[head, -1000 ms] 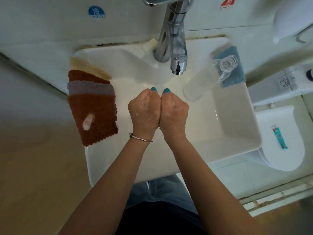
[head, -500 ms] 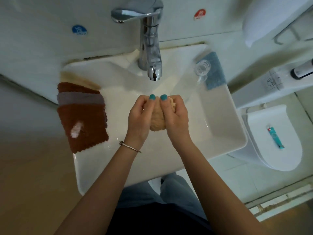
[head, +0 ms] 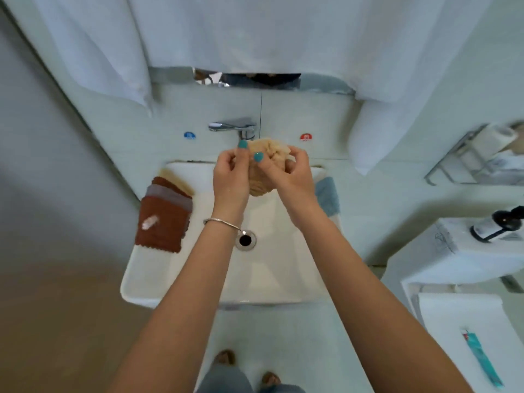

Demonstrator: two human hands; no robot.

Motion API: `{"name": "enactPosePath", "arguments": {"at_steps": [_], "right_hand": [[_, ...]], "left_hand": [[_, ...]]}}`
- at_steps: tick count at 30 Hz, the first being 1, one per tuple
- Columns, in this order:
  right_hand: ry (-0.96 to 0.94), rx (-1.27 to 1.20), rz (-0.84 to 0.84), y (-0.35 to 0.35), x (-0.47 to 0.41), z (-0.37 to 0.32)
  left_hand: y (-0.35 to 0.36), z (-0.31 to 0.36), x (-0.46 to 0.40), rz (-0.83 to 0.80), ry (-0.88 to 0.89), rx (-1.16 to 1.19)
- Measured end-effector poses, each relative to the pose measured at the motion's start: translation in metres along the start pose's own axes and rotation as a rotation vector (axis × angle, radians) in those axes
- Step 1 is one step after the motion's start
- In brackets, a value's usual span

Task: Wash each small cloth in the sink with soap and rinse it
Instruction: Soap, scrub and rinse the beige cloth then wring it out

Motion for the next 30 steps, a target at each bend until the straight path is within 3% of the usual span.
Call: {"name": "enactPosePath", "arguments": {"at_steps": [2, 5, 8, 12, 18, 21, 25, 30], "right_hand": [[0.011, -0.013, -0.022, -0.001, -0.004, -0.017], [-0.039, -0.012, -0.019, -0.005, -0.010, -0.045], [-0.094, -0.054, 0.032, -0.015, -0.013, -0.076], [-0.181, -0.031, 0.000, -0.024, -0.015, -0.112], [-0.339, 0.050, -0.052, -0.031, -0.012, -0.142], [-0.403, 0.115, -0.001, -0.034, -0.010, -0.148], [-0.457, 0.146, 0.060, -0.037, -0.008, -0.151], [-0.433, 0.096, 0.007, -0.044, -0.005, -0.154]], "left_hand": [[0.008, 0.018, -0.012, 0.054, -0.037, 0.108], [0.019, 0.047, -0.028, 0.009, -0.048, 0.157], [0.023, 0.072, -0.043, -0.115, -0.011, 0.163], [0.031, 0.100, -0.050, -0.338, 0.002, 0.257], [0.035, 0.119, -0.055, -0.559, 0.039, 0.217], [0.037, 0.124, -0.054, -0.579, 0.056, 0.178], [0.030, 0.133, -0.062, -0.536, 0.231, 0.031], [0.007, 0.141, -0.077, -0.538, 0.317, -0.056]]}}
Point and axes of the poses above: each hand's wrist, its own x-axis away from the middle knuckle, its own y-axis out of the palm, z = x × y, the point moved 3 cm from there along -x, towards the middle knuckle, and after that the axes turned 8 degrees about y, right-handed, at the moved point
